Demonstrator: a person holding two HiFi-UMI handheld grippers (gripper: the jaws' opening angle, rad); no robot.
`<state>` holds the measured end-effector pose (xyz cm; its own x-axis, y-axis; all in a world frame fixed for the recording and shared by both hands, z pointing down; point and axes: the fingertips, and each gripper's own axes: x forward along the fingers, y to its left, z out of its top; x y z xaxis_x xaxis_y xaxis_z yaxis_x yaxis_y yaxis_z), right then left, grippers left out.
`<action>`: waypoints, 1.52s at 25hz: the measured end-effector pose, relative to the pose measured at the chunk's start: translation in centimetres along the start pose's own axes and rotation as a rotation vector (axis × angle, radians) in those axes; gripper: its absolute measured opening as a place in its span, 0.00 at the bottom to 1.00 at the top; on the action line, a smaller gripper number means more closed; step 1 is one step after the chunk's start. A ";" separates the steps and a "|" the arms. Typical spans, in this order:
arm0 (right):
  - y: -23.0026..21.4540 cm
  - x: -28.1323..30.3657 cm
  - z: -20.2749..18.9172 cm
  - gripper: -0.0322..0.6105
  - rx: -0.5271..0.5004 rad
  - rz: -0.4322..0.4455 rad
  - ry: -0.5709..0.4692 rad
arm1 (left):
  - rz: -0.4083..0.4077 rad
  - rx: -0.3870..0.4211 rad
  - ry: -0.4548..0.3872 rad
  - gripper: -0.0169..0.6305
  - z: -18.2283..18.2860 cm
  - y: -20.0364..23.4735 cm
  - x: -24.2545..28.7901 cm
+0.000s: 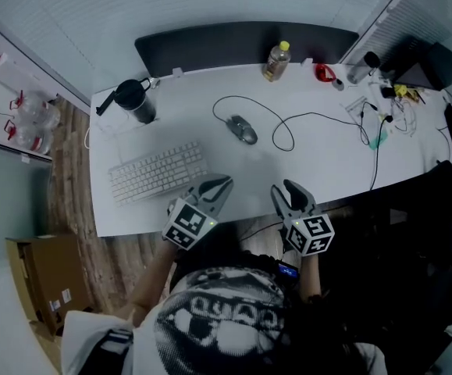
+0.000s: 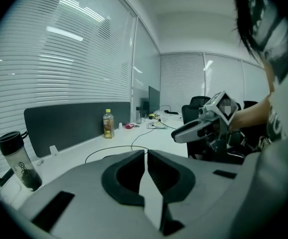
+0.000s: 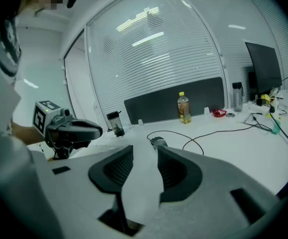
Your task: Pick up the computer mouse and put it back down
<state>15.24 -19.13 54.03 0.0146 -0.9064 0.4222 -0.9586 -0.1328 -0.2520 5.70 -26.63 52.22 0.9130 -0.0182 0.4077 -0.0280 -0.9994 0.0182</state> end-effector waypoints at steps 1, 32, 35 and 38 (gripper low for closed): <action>0.1 -0.7 -0.1 0.28 0.002 0.001 -0.008 | 0.006 -0.001 -0.001 0.05 0.1 -0.6 -0.2; 8.5 -22.3 -11.0 0.04 -0.007 0.089 -0.112 | 0.069 0.002 -0.011 0.05 -3.6 -25.0 -10.9; 9.1 -23.2 -11.6 0.04 -0.009 0.090 -0.112 | 0.068 0.012 -0.018 0.05 -3.7 -26.0 -11.6; 9.7 -23.8 -12.1 0.04 -0.016 0.101 -0.113 | 0.068 0.017 -0.024 0.05 -3.7 -26.7 -12.0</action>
<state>2.17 6.02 52.06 -0.0510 -0.9544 0.2943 -0.9613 -0.0329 -0.2735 -6.04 0.38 50.25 0.9186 -0.0864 0.3856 -0.0833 -0.9962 -0.0246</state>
